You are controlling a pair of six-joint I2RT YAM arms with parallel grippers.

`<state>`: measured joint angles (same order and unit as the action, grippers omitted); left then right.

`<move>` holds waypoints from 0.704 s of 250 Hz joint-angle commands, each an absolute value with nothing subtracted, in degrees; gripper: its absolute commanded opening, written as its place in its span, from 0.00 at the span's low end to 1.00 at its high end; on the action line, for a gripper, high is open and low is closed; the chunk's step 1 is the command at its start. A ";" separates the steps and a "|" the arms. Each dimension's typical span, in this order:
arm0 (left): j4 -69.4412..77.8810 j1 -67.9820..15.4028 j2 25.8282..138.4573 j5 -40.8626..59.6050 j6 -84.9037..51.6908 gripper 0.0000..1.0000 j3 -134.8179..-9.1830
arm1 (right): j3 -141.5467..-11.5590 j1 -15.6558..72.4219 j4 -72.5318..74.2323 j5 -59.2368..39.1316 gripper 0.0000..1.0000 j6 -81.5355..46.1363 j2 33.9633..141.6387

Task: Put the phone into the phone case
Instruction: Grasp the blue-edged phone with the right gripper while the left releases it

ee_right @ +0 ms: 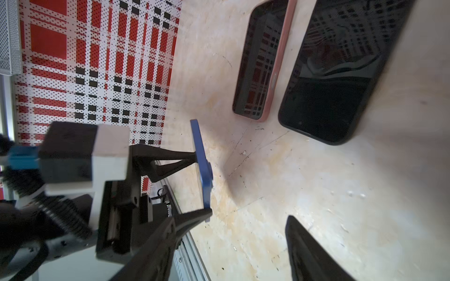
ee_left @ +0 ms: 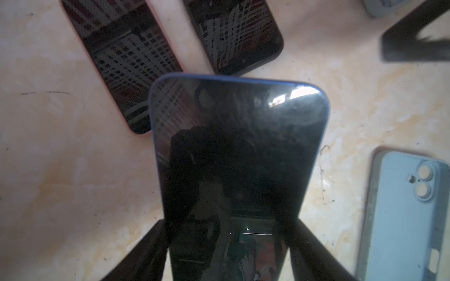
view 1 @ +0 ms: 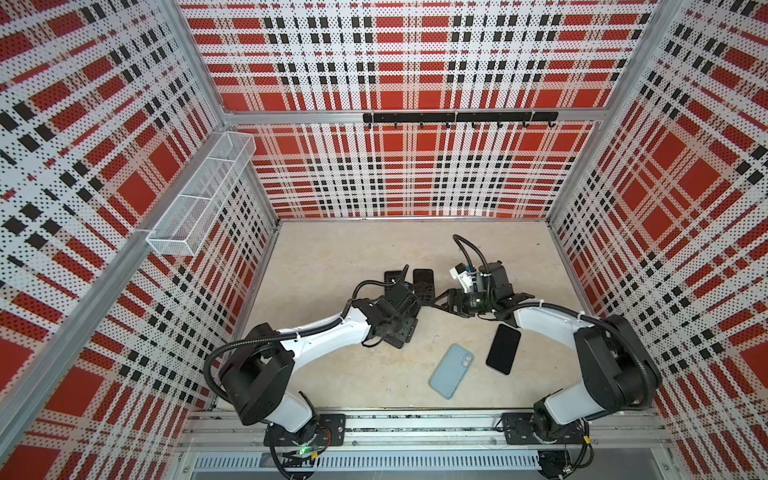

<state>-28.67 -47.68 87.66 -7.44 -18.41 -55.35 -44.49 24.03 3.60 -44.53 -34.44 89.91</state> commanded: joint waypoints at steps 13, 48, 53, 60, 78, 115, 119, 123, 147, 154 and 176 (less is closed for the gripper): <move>-24.87 -49.08 89.61 -7.12 -16.95 0.57 -59.40 | -44.09 26.57 17.28 -46.54 0.71 -38.87 93.16; -24.70 -49.87 90.27 -6.49 -16.63 0.57 -60.97 | -44.18 27.49 21.52 -45.79 0.66 -41.05 95.87; -24.74 -49.97 90.27 -6.50 -16.61 0.57 -61.16 | -44.17 27.55 22.23 -45.83 0.64 -41.40 96.41; -24.80 -50.09 90.26 -6.25 -16.61 0.57 -61.41 | -44.30 27.53 23.32 -45.98 0.61 -41.93 97.12; -24.80 -50.36 90.18 -6.03 -16.50 0.57 -61.95 | -44.34 27.59 26.12 -46.39 0.53 -43.53 98.69; -24.95 -50.56 90.11 -5.27 -16.52 0.59 -62.75 | -43.55 27.60 30.52 -46.76 0.36 -45.55 99.57; -24.96 -50.53 90.10 -5.24 -16.51 0.59 -62.84 | -43.59 27.56 30.71 -46.69 0.34 -45.58 99.49; -25.00 -50.54 90.14 -5.16 -16.45 0.59 -62.92 | -43.57 27.60 30.76 -46.67 0.33 -45.55 99.35; -25.21 -50.54 90.53 -4.80 -15.12 0.59 -63.77 | -43.39 27.55 30.27 -46.33 0.24 -45.12 98.54; -25.31 -50.54 90.76 -4.77 -15.05 0.60 -64.09 | -43.37 27.53 29.83 -46.11 0.21 -44.87 98.19; -25.68 -50.54 91.20 -4.53 -14.68 0.62 -65.29 | -43.49 27.32 27.78 -45.11 0.11 -43.77 96.62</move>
<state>-27.59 -50.15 90.85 -5.15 -16.03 -61.58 -44.12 27.38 26.17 -46.52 -44.56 98.98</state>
